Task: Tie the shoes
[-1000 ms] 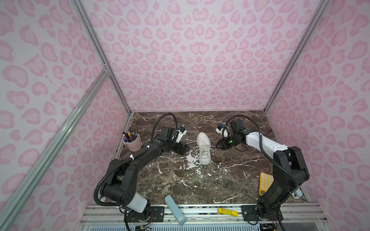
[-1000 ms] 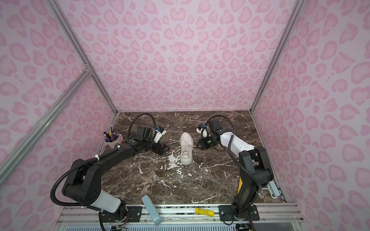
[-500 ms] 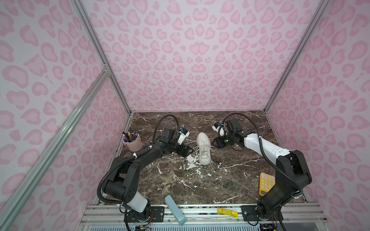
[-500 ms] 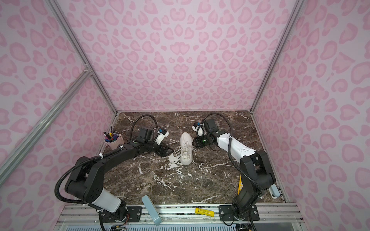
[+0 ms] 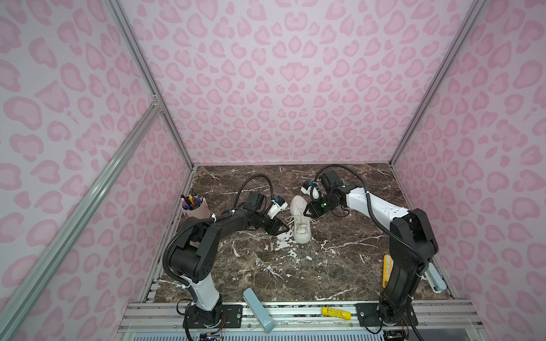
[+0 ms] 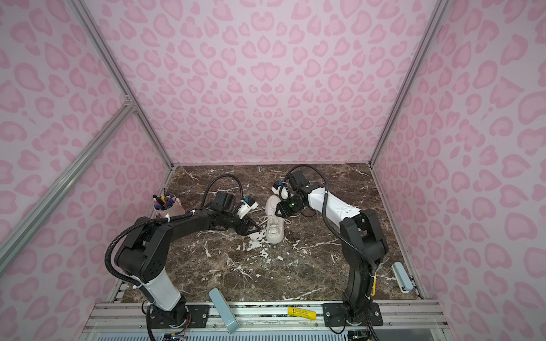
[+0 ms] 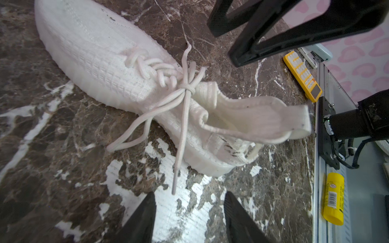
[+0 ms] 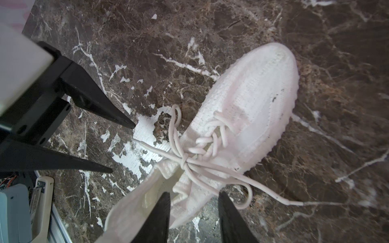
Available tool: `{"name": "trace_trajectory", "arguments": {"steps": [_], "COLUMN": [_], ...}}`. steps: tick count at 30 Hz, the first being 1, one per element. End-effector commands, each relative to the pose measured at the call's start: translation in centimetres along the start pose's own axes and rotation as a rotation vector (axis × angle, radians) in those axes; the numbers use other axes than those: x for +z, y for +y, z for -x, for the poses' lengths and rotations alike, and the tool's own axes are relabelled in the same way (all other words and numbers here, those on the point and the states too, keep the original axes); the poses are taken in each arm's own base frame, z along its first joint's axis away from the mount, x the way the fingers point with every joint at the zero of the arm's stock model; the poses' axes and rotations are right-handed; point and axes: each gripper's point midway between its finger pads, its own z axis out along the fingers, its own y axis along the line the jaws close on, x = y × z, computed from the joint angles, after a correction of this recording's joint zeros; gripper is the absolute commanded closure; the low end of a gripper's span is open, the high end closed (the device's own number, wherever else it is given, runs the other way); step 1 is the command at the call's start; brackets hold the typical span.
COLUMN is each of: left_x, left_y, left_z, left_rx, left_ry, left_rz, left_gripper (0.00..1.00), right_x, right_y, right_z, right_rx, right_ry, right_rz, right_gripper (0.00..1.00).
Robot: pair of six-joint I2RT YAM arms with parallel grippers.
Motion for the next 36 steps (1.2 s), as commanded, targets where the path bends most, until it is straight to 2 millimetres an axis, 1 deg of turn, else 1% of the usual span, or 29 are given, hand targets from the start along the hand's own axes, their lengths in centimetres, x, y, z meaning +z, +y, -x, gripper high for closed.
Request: {"name": "trace_trajectory", "arguments": {"steps": [1, 2, 4, 6, 8, 9, 12, 16, 17, 19, 21, 27, 30, 36], "left_x": [0.4, 0.5, 0.7, 0.8, 0.8, 0.8, 0.7, 0.7, 0.7, 0.7, 0.9, 1.1, 1.1, 1.1], "left_y": [-0.3, -0.3, -0.2, -0.1, -0.1, -0.1, -0.1, 0.1, 0.3, 0.5, 0.6, 1.0, 0.9, 0.9], "left_z": [0.7, 0.8, 0.8, 0.7, 0.6, 0.6, 0.5, 0.7, 0.8, 0.9, 0.9, 1.0, 1.1, 0.6], "left_rx": [0.028, 0.029, 0.026, 0.028, 0.033, 0.041, 0.042, 0.047, 0.046, 0.041, 0.032, 0.021, 0.020, 0.016], "left_ry": [-0.010, -0.008, -0.003, 0.004, 0.005, 0.005, 0.008, 0.003, -0.001, -0.001, 0.003, 0.008, 0.010, 0.018], "left_rz": [-0.038, -0.040, -0.047, -0.045, -0.038, -0.037, -0.035, -0.016, -0.010, 0.002, 0.003, 0.015, 0.008, 0.016], "left_gripper": [0.52, 0.56, 0.57, 0.62, 0.63, 0.66, 0.71, 0.74, 0.74, 0.77, 0.80, 0.97, 1.00, 1.00], "right_x": [0.4, 0.5, 0.5, 0.6, 0.6, 0.6, 0.7, 1.0, 0.6, 0.6, 0.6, 0.7, 0.8, 1.4], "right_y": [0.5, 0.5, 0.7, 0.8, 0.9, 0.9, 0.8, 0.6, 0.7, 0.7, 0.6, 0.6, 0.6, 0.5], "right_z": [-0.8, -0.7, -0.6, -0.5, -0.4, -0.4, -0.5, -1.0, 0.2, 0.4, 0.5, 0.9, 0.9, 0.7], "right_rx": [-0.027, -0.031, -0.041, -0.049, -0.056, -0.057, -0.064, -0.063, -0.075, -0.078, -0.081, -0.087, -0.089, -0.091], "right_ry": [0.047, 0.046, 0.052, 0.058, 0.056, 0.060, 0.070, 0.090, 0.063, 0.061, 0.061, 0.062, 0.067, 0.083], "right_rz": [0.019, 0.022, 0.025, 0.026, 0.027, 0.027, 0.024, 0.020, 0.017, 0.018, 0.018, 0.018, 0.024, 0.037], "right_gripper": [0.60, 0.60, 0.61, 0.61, 0.61, 0.61, 0.61, 0.61, 0.61, 0.62, 0.62, 0.62, 0.63, 0.62]}}
